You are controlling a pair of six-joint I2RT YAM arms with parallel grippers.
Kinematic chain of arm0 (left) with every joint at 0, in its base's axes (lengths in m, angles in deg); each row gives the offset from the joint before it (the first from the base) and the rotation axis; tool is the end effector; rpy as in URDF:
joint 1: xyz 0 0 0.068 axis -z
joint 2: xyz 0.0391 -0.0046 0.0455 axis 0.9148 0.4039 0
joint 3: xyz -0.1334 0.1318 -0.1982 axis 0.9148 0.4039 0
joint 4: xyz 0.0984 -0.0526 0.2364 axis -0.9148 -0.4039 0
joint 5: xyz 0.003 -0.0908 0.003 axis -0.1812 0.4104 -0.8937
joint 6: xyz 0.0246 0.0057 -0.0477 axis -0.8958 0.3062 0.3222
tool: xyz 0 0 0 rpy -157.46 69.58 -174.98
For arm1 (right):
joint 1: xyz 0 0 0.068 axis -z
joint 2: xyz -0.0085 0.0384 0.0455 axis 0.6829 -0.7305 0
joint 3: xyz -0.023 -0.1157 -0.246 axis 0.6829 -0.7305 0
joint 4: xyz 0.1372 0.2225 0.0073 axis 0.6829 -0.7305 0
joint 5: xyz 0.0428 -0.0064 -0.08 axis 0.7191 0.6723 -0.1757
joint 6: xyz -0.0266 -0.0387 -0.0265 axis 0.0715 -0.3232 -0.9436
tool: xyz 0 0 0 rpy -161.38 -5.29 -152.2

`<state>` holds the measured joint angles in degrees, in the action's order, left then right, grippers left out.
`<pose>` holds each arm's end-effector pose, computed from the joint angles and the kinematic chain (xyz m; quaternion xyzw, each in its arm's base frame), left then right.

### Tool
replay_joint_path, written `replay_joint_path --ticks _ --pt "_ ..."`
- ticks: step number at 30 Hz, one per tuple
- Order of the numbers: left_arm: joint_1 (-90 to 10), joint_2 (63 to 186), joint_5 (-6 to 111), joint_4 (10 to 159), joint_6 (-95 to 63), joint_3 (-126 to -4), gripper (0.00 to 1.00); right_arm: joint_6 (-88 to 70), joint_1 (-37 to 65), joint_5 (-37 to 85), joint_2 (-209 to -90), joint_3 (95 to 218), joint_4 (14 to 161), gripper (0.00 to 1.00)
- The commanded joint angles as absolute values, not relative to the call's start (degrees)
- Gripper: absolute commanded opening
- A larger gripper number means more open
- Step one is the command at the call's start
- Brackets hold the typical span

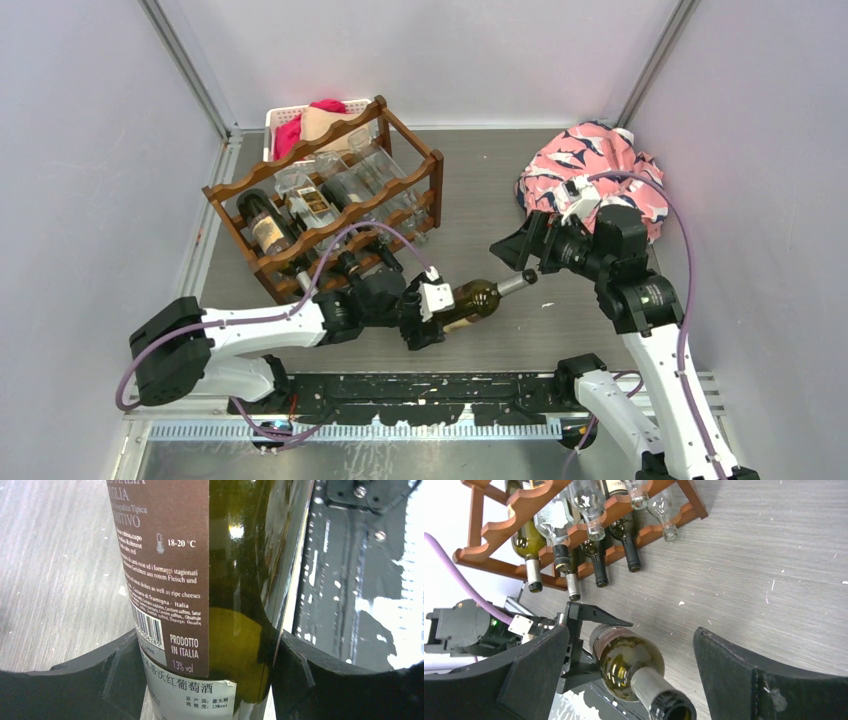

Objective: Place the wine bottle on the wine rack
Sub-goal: Pick up the wine bottle from the center of the board.

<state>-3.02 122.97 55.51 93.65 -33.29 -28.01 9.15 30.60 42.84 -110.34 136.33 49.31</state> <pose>0.1168 -0.2466 0.2086 0.5257 0.6734 -0.3204 0.4093 0.1355 0.0461 0.3615 -0.0320 0.8290 0.3500 0.4351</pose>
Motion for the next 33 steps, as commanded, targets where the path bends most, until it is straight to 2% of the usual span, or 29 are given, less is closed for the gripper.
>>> replay_joint_path --ticks 1,11,17,24,33 --pt "-3.35 118.04 64.24 84.54 -38.74 -34.23 0.0 1.22 30.7 45.71 -109.93 143.6 45.03 1.0" --pt "-3.34 117.2 71.7 57.24 -48.88 -43.89 0.0 -5.78 27.27 57.14 -108.42 141.35 45.2 1.0" --pt "-3.41 118.52 73.7 50.17 -52.99 -48.29 0.0 -11.63 19.4 58.98 -108.02 136.59 43.48 1.0" --pt "-4.06 124.97 76.15 43.9 -52.66 -56.14 0.0 -19.72 9.19 52.22 -109.44 135.06 40.13 1.0" --pt "-6.57 126.91 79.77 43.6 -50.35 -58.6 0.0 -25.38 -2.53 41.58 -113.31 134.13 38.63 1.0"
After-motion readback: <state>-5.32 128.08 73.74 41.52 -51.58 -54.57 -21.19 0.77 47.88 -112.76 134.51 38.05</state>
